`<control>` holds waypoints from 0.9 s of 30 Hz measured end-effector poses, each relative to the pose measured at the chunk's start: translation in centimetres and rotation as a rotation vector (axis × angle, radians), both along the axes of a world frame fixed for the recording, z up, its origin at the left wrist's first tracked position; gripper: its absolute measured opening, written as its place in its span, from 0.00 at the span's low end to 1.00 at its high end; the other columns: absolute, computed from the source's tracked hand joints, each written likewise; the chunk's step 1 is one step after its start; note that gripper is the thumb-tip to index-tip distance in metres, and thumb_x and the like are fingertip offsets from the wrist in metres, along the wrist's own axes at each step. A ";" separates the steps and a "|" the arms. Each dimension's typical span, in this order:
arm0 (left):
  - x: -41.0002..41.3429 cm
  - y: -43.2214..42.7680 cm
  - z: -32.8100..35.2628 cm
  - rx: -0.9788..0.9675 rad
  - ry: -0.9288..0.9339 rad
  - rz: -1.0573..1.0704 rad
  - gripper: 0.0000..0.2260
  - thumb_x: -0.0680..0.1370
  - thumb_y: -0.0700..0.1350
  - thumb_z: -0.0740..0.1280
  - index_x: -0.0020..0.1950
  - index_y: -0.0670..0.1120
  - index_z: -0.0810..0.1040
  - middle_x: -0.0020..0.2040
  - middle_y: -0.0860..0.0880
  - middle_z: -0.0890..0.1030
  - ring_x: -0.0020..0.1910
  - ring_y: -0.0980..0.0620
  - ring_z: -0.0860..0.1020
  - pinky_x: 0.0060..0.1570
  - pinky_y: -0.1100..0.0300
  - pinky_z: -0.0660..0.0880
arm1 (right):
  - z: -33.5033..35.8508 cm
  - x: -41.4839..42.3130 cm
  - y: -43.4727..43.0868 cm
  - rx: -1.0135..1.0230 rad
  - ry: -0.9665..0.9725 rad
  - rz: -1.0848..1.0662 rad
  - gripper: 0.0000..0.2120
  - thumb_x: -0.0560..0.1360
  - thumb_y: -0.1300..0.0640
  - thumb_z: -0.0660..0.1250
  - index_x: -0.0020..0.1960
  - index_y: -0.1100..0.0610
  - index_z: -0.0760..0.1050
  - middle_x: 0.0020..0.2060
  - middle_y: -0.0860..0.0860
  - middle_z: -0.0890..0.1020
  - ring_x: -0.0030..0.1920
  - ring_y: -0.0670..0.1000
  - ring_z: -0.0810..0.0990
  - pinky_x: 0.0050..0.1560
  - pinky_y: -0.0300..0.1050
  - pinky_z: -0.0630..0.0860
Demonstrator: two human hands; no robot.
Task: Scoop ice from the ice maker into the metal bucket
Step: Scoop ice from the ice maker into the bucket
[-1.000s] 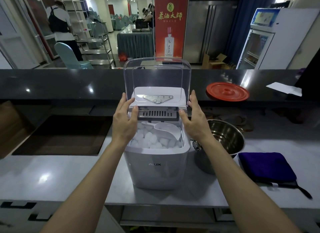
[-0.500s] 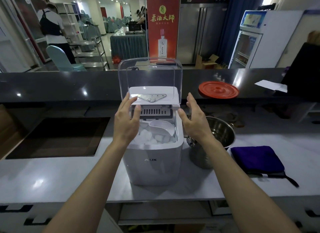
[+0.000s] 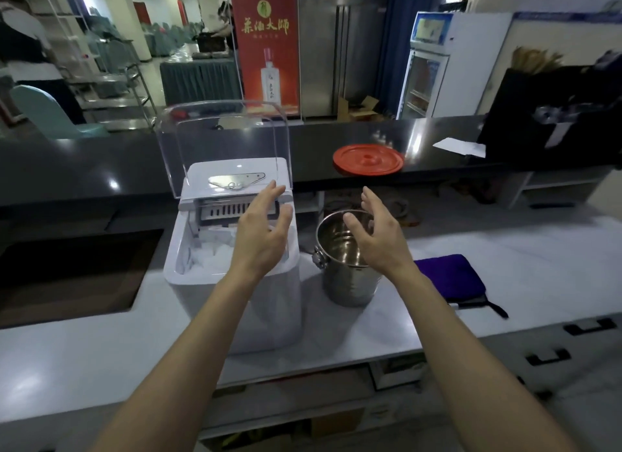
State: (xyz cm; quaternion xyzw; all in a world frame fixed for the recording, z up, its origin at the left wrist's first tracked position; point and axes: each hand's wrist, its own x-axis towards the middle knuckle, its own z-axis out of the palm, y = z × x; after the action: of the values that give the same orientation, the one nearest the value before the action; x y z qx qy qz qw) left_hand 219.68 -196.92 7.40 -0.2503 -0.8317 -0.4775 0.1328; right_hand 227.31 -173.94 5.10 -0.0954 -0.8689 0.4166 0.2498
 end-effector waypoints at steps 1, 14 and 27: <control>0.0 0.8 -0.2 -0.002 -0.004 -0.009 0.21 0.85 0.53 0.64 0.78 0.50 0.76 0.81 0.53 0.72 0.78 0.53 0.71 0.77 0.44 0.70 | -0.2 0.1 0.8 -0.005 -0.004 -0.005 0.37 0.82 0.40 0.67 0.85 0.51 0.60 0.81 0.50 0.69 0.77 0.46 0.70 0.78 0.55 0.69; -0.2 11.2 -3.3 -0.097 -0.147 0.124 0.23 0.85 0.51 0.68 0.80 0.51 0.72 0.82 0.51 0.70 0.77 0.48 0.72 0.77 0.45 0.71 | -4.2 -2.4 11.7 -0.054 -0.159 0.085 0.33 0.83 0.41 0.67 0.84 0.49 0.61 0.80 0.49 0.69 0.78 0.50 0.68 0.75 0.51 0.70; 0.5 12.9 -10.3 -0.097 -0.425 0.339 0.25 0.84 0.39 0.65 0.81 0.48 0.69 0.70 0.51 0.77 0.69 0.51 0.75 0.71 0.55 0.70 | -9.9 -5.6 14.4 -0.192 -0.391 0.235 0.35 0.78 0.49 0.70 0.81 0.42 0.58 0.67 0.48 0.78 0.66 0.52 0.78 0.65 0.55 0.78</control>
State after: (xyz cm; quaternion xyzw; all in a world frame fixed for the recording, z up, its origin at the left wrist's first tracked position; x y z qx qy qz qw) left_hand 220.18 -184.02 -2.86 -0.0077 -0.8928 -0.4499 0.0213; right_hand 221.72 -159.53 -4.76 -0.0956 -0.8623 0.4971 0.0163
